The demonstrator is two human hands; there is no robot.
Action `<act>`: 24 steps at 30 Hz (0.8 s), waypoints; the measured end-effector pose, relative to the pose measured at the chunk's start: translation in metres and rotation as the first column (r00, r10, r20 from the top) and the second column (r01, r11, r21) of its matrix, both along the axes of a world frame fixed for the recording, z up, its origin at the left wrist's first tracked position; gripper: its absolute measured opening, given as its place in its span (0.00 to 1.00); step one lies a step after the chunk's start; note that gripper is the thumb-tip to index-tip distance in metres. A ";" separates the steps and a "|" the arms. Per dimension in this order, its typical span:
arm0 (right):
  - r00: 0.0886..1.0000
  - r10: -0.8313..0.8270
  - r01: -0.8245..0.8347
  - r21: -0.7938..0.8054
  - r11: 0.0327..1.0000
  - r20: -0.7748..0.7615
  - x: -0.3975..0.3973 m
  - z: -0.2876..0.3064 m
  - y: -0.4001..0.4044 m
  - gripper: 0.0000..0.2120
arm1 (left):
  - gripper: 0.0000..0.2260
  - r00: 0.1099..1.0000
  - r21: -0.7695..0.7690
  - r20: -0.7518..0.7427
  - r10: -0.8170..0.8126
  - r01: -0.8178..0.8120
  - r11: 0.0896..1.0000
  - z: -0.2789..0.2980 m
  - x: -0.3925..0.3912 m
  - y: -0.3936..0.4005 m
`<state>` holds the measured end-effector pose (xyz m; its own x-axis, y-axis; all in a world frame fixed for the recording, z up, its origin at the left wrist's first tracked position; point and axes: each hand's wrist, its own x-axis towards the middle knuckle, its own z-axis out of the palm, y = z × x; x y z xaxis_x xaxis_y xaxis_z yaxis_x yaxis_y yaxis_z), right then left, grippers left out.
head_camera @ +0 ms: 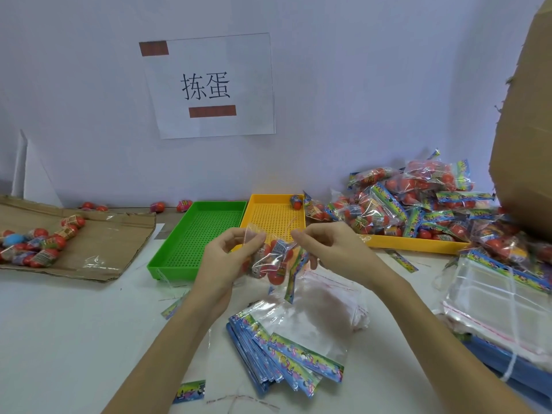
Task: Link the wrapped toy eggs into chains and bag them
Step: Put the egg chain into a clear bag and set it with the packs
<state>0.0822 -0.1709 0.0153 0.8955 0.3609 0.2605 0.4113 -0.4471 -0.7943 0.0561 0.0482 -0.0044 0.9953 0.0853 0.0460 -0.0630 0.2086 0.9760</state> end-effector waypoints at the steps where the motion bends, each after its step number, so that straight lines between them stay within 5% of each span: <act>1: 0.999 -0.016 0.016 0.002 1.000 0.048 0.001 0.000 0.000 0.14 | 0.18 1.000 -0.011 -0.006 -0.023 0.023 1.000 0.000 0.000 0.001; 6: 0.983 -0.086 0.084 0.020 0.996 0.159 0.004 -0.003 0.000 0.07 | 0.18 0.989 -0.010 -0.036 -0.144 0.144 0.990 -0.001 0.001 0.004; 11: 0.979 -0.083 0.091 -0.036 0.995 0.188 0.005 0.002 -0.004 0.07 | 0.24 0.994 0.019 -0.050 -0.098 0.099 0.995 -0.002 0.003 0.006; 16: 0.982 -0.072 0.080 -0.035 0.996 0.177 0.004 0.004 -0.003 0.10 | 0.14 0.980 -0.109 -0.153 -0.128 0.112 0.988 -0.001 0.005 0.002; 20: 0.981 -0.056 0.067 -0.053 0.996 0.187 0.003 0.001 0.001 0.11 | 0.05 0.978 0.010 -0.114 -0.175 0.177 0.984 -0.002 0.002 0.002; 24: 0.987 -0.042 0.044 -0.012 0.999 0.155 0.003 0.003 -0.002 0.11 | 0.10 0.985 0.074 -0.046 -0.166 0.169 0.983 0.003 -0.002 0.007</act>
